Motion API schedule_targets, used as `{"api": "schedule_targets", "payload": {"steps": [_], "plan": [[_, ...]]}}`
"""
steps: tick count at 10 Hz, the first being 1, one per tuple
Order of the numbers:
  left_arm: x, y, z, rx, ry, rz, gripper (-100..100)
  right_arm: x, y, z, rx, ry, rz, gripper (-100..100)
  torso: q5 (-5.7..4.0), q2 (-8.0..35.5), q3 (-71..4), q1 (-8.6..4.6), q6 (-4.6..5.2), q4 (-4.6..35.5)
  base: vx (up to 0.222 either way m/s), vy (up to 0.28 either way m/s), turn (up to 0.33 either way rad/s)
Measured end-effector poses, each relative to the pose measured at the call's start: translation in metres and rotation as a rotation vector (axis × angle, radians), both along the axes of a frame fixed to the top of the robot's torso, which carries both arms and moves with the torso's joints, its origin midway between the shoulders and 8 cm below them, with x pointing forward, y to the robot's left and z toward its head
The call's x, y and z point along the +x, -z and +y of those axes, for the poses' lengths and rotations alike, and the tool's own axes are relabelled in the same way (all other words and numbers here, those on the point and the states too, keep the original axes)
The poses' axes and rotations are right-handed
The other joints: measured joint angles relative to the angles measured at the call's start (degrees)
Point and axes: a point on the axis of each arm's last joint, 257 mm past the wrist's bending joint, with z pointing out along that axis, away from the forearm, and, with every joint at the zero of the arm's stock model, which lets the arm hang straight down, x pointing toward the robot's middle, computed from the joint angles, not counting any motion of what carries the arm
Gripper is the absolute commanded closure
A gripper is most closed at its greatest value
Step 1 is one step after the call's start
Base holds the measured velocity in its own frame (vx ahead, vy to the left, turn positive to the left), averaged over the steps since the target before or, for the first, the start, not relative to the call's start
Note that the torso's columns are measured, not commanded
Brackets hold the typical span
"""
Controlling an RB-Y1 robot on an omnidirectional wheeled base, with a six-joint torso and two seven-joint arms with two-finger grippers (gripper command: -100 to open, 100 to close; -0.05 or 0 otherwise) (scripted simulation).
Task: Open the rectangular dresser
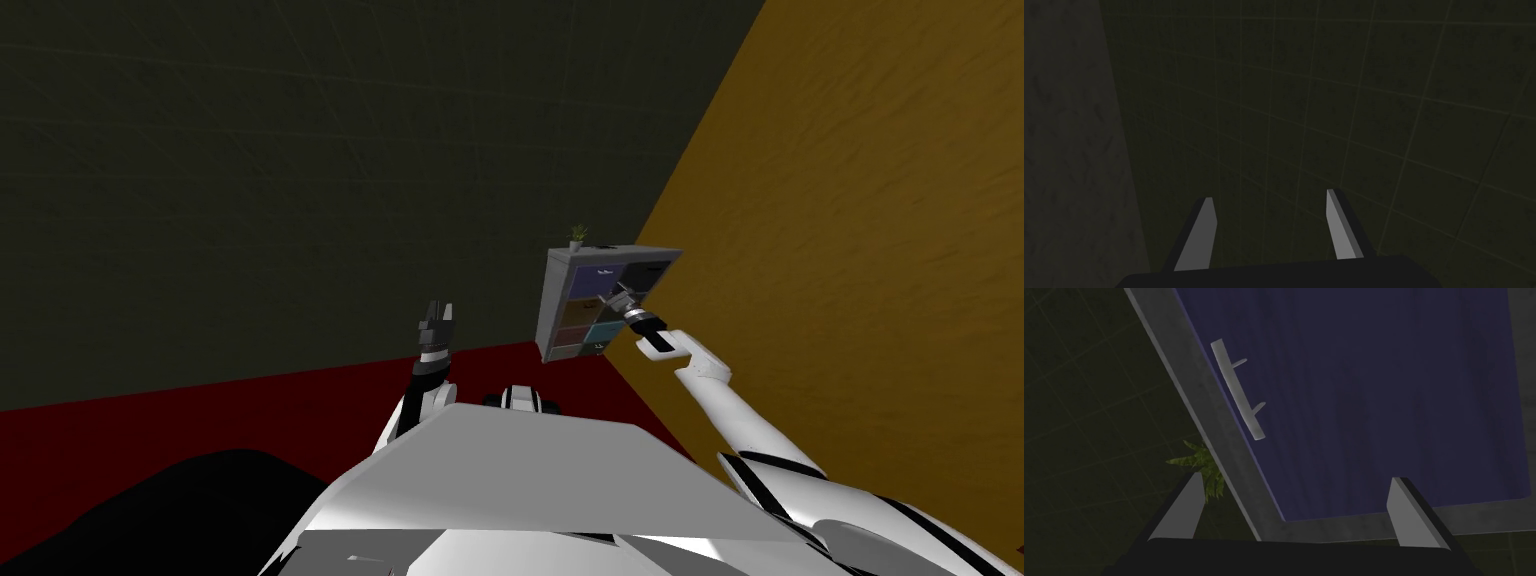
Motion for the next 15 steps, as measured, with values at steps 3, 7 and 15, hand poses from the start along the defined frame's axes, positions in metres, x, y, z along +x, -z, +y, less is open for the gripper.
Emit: {"api": "schedule_targets", "payload": {"steps": [3, 7, 15], "plan": [[0.0, 0.0, 0.0, 0.0, 0.0, 0.0, 0, 0.006, -0.011, -0.021, -0.118, 0.057, -0.005, -100, -0.04, 0.1, 0.1, -0.1, 0.01, 0.0, 0.039, 0.061, 0.041], [0.0, 0.0, 0.0, 0.0, 0.0, 0.0, 0, 0.013, -0.026, -0.046, -0.254, 0.123, -0.01, -100, -0.03, 0.0, 0.0, -0.08, 0.01, 0.0, 0.035, 0.049, 0.039], [0.0, 0.0, 0.0, 0.0, 0.0, 0.0, 0, 0.013, -0.041, -0.062, -0.327, 0.155, -0.016, 100, -0.06, 0.5, 0.3, -0.13, 0.02, 0.1, -0.044, 0.012, 0.002]]}}
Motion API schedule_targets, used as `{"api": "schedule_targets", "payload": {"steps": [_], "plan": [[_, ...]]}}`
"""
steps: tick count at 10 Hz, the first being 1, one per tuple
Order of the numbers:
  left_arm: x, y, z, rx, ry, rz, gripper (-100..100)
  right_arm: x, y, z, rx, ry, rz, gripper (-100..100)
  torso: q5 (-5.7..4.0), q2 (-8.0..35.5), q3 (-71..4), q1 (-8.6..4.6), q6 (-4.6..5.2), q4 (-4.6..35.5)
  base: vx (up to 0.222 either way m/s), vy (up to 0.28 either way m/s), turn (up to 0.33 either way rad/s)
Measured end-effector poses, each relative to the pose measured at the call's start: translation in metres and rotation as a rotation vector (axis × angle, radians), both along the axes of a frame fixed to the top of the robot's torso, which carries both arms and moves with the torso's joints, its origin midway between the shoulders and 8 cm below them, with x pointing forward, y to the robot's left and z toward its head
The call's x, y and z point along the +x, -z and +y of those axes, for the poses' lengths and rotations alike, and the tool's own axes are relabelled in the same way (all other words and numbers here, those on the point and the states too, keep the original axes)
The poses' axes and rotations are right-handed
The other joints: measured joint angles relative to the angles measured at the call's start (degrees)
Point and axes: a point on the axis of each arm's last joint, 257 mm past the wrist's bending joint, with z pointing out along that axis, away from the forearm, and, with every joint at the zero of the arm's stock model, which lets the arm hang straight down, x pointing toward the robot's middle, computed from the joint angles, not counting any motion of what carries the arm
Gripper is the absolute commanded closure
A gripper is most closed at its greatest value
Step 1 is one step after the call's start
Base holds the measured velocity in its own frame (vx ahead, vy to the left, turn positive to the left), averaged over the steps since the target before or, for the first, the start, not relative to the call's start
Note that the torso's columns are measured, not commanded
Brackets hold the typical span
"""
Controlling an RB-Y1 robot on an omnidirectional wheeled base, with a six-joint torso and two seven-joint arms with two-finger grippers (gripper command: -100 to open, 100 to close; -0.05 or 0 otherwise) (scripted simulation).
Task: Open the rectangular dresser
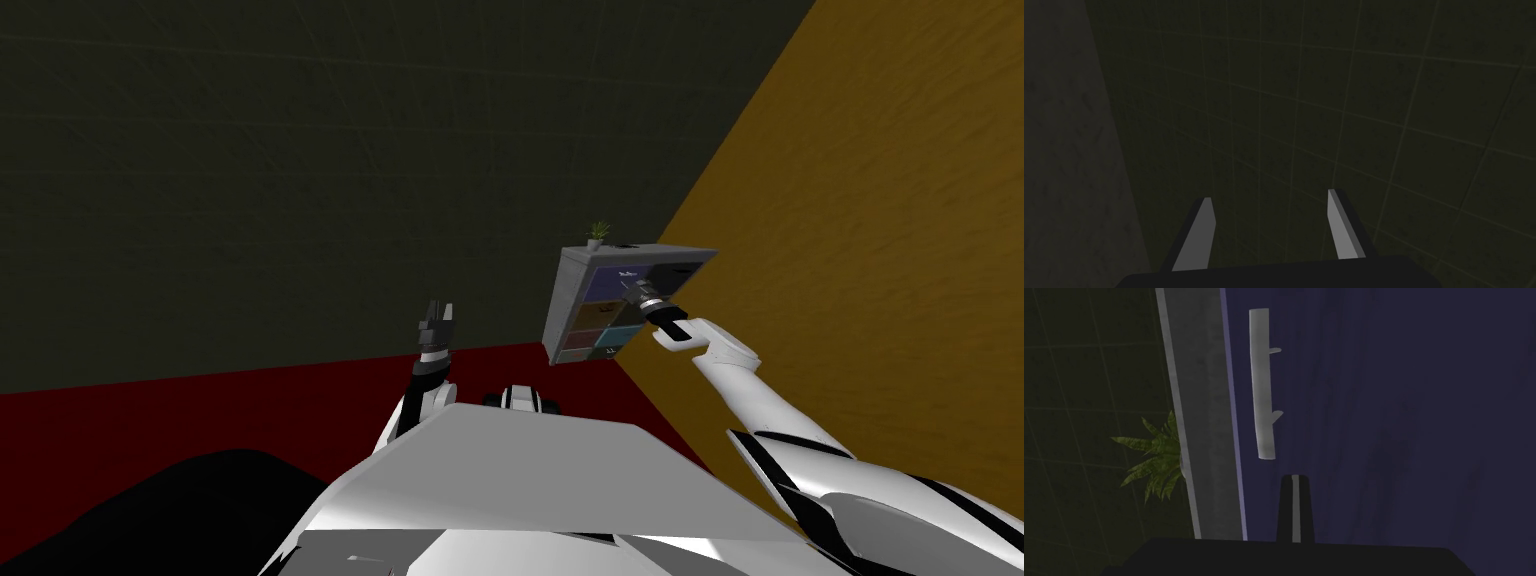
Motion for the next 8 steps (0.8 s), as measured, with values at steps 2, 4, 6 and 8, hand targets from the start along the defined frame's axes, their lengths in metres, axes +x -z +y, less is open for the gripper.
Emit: {"api": "schedule_targets", "payload": {"steps": [2, 4, 6, 8], "plan": [[0.0, 0.0, 0.0, 0.0, 0.0, 0.0, 0, -0.001, -0.003, 0.001, -0.001, -0.008, 0.0, 100, 0.01, -0.4, -0.2, -0.02, 0.0, -0.1, -0.141, -0.018, -0.027], [0.0, 0.0, 0.0, 0.0, 0.0, 0.0, 0, -0.001, -0.004, -0.003, -0.006, -0.001, 0.003, -100, 0.05, -1.2, -0.8, 0.12, -0.07, -0.3, 0.113, 0.014, 0.069], [0.0, 0.0, 0.0, 0.0, 0.0, 0.0, 0, 0.0, -0.008, -0.01, -0.013, 0.015, 0.008, -100, 0.03, -0.8, -0.5, 0.07, -0.03, -0.2, 0.163, 0.016, 0.053], [0.0, 0.0, 0.0, 0.0, 0.0, 0.0, 0, 0.0, -0.012, -0.015, -0.018, 0.025, 0.011, -100, 0.0, -0.1, -0.1, -0.02, 0.03, 0.0, 0.09, 0.008, 0.056]]}}
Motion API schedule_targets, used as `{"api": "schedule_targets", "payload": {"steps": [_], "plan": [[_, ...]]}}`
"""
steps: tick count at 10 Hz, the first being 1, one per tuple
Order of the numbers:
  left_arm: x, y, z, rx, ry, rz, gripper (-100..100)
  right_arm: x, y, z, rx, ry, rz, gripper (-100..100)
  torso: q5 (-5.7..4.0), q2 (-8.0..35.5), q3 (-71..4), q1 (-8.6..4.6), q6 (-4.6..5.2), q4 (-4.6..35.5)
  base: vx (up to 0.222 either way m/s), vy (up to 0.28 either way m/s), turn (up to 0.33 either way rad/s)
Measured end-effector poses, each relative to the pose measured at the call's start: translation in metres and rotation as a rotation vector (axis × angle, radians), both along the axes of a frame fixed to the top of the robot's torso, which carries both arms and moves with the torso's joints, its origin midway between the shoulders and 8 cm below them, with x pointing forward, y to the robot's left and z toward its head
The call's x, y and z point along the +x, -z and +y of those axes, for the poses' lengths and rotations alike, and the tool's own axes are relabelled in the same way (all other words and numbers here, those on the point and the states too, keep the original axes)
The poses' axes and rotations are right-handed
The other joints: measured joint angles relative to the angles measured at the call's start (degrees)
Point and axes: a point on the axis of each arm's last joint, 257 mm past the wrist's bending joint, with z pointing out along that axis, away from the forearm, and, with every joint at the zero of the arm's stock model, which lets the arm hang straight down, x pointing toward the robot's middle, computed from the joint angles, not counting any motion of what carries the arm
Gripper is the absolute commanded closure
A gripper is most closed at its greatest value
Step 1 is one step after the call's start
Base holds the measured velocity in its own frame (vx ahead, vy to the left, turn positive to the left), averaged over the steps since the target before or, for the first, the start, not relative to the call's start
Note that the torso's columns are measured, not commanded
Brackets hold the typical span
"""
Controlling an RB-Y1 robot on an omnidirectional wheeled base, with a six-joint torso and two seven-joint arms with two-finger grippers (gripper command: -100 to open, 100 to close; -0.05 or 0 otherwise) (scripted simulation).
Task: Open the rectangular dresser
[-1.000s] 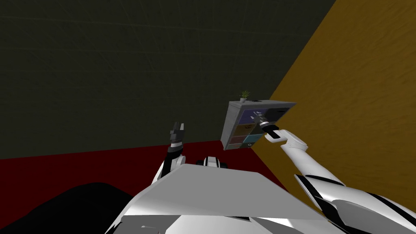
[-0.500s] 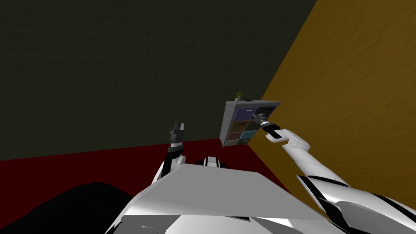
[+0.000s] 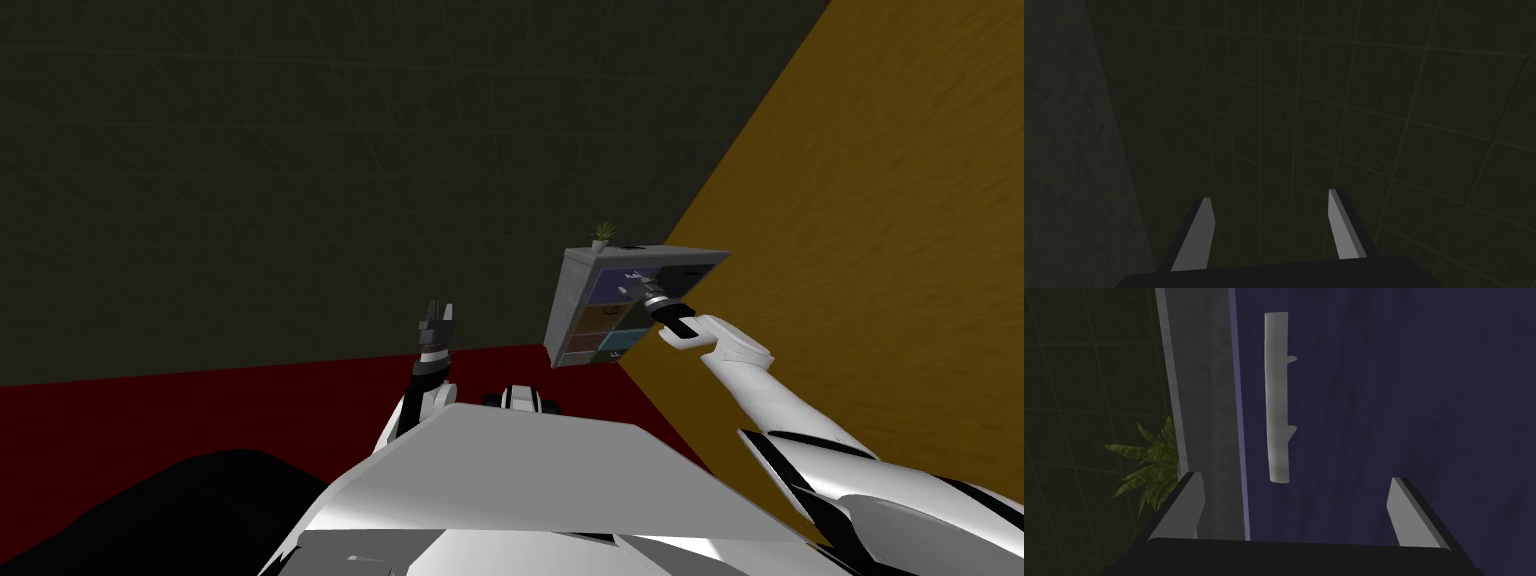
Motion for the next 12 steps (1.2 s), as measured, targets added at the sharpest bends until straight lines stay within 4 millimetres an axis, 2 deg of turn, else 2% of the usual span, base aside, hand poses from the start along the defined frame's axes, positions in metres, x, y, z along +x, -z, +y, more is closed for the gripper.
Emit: {"api": "schedule_targets", "payload": {"steps": [1, 2, 4, 8, 10, 11, 12], "plan": [[0.0, 0.0, 0.0, 0.0, 0.0, 0.0, 0, 0.0008, -0.0051, -0.0049, -0.003, 0.007, 0.0, -100, 0.03, 0.0, 0.0, 0.06, -0.03, 0.0, 0.057, 0.004, 0.028], [0.0, 0.0, 0.0, 0.0, 0.0, 0.0, 0, 0.001, -0.0058, -0.0056, -0.001, 0.008, 0.0, 100, 0.02, 0.0, 0.0, 0.04, -0.01, 0.0, 0.007, 0.002, -0.01], [0.0001, -0.0001, -0.0001, 0.0, 0.0, 0.0, 0, 0.0006, -0.0121, -0.0057, -0.005, 0.004, -0.008, 100, -0.15, 0.1, 0.1, -0.02, -0.01, -0.1, -0.162, 0.003, -0.051], [0.0001, 0.0, 0.0, 0.0, 0.0, 0.0, 0, -0.0006, -0.0058, -0.0027, -0.002, -0.013, 0.008, 100, 0.11, -0.6, -0.4, 0.1, -0.04, 0.0, -0.142, -0.017, -0.042], [0.0001, -0.0001, -0.0001, 0.0, 0.0, 0.0, 0, -0.0012, -0.0076, -0.0007, -0.004, -0.023, 0.007, 100, -0.06, -0.2, -0.1, 0.02, 0.0, -0.1, -0.174, -0.006, -0.05], [0.0001, -0.0001, -0.0001, 0.0, 0.0, 0.0, 0, -0.002, -0.0075, -0.0004, -0.004, -0.025, 0.008, -100, -0.08, -0.2, -0.1, 0.02, -0.06, -0.1, -0.084, 0.003, 0.045], [0.0001, -0.0001, -0.0001, 0.0, 0.0, 0.0, 0, -0.0042, -0.012, -0.0048, -0.006, -0.022, 0.009, -100, 0.0, -0.5, -0.3, 0.09, -0.09, -0.2, -0.014, 0.016, 0.044]]}}
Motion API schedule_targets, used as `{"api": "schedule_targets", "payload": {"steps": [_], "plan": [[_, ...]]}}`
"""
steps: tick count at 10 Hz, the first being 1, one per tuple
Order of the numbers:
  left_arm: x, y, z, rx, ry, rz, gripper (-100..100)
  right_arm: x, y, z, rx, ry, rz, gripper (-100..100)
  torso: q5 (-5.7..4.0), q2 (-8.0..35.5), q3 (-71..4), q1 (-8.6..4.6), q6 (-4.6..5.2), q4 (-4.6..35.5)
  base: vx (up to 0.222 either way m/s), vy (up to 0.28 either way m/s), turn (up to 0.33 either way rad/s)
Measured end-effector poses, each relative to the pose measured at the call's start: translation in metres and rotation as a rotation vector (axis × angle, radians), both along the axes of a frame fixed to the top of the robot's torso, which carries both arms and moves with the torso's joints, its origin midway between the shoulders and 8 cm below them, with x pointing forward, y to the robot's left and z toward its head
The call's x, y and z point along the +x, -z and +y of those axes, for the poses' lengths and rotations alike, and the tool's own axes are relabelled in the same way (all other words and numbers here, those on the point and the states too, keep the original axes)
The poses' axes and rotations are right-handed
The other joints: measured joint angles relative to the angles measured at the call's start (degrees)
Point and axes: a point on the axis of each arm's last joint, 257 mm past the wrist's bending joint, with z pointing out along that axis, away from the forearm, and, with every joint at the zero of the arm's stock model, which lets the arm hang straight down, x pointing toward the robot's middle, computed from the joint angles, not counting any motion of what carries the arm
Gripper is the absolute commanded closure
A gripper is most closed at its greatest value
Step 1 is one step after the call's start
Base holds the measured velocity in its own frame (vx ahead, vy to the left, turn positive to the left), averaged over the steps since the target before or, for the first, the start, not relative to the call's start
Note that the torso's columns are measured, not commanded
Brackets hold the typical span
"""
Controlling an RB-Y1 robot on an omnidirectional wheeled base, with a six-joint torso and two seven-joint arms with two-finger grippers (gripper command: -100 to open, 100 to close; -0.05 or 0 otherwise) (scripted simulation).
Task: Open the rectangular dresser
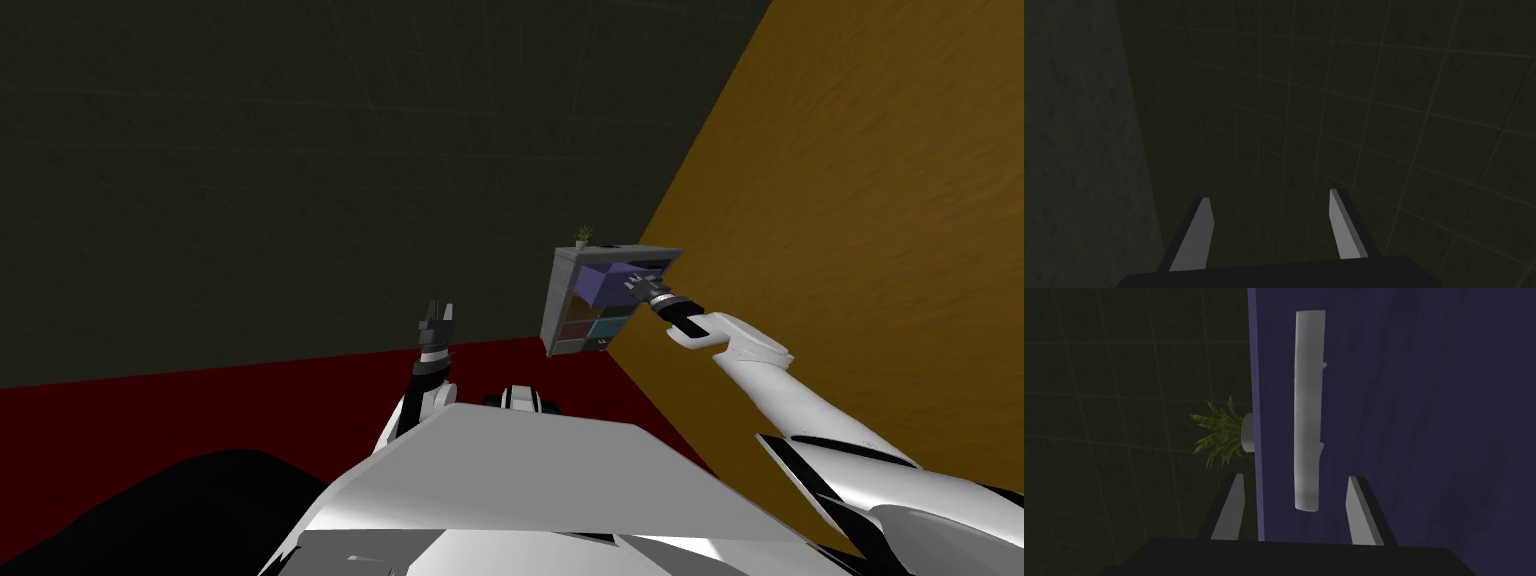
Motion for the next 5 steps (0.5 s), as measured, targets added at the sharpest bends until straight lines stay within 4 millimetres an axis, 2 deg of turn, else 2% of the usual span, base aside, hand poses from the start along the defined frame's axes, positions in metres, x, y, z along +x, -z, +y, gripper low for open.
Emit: {"api": "schedule_targets", "payload": {"steps": [5], "plan": [[0.0, 0.0, 0.0, 0.0, 0.0, 0.0, 0, -0.001, -0.04, -0.025, 0.0, 0.027, 0.001, -100, 0.05, 0.3, 0.2, -0.05, 0.05, 0.1, -0.011, 0.024, 0.059]]}}
